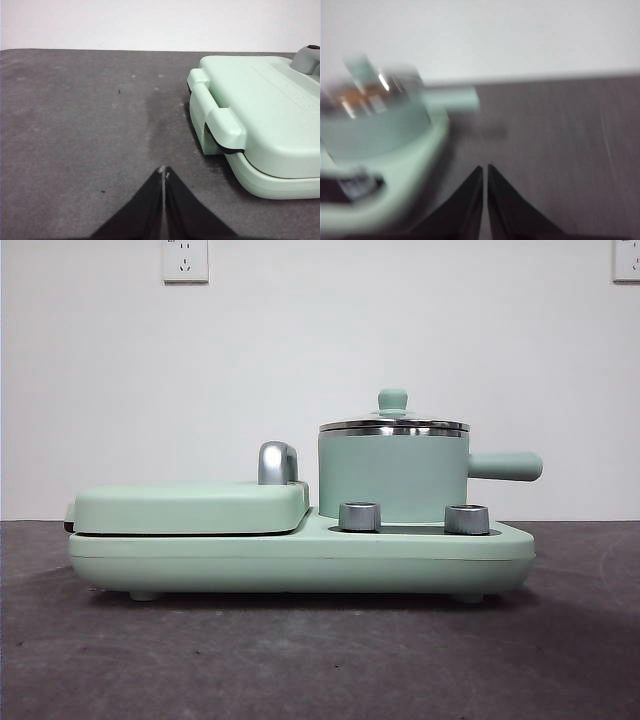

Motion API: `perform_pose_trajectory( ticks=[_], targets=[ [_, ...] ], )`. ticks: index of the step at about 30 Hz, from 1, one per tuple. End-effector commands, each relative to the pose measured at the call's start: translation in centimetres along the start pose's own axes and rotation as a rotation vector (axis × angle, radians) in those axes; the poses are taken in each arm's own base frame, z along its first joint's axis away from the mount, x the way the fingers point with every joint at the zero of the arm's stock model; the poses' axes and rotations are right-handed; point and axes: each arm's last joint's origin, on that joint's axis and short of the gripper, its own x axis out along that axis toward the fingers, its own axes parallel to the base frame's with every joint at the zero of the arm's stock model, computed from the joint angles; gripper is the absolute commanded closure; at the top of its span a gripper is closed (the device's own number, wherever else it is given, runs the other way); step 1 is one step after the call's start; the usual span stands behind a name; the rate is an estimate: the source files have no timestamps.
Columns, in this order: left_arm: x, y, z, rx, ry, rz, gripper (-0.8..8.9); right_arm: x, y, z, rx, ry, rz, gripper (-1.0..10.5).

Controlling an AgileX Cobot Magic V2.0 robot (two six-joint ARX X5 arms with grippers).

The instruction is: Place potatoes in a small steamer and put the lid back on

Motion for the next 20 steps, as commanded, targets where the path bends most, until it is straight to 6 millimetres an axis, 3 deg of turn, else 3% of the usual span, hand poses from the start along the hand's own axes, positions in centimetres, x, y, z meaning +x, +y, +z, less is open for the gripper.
perform_pose_trajectory(
  ticks=[1, 5, 20],
  targets=[
    [0.2, 0.0, -0.7, -0.009, 0.025, 0.0, 8.09, 0.1, -0.1, -0.9, -0.038, -0.015, -0.003, 9.3],
    [0.2, 0.0, -0.7, -0.009, 0.025, 0.0, 8.08, 0.0, -0.4, -1.9, -0.049, 0.043, -0.055, 9.3],
    [0.2, 0.0, -0.7, -0.009, 0.025, 0.0, 8.09, 0.0, -0.5, -1.8, -0.056, 0.025, -0.087, 9.3]
  ],
)
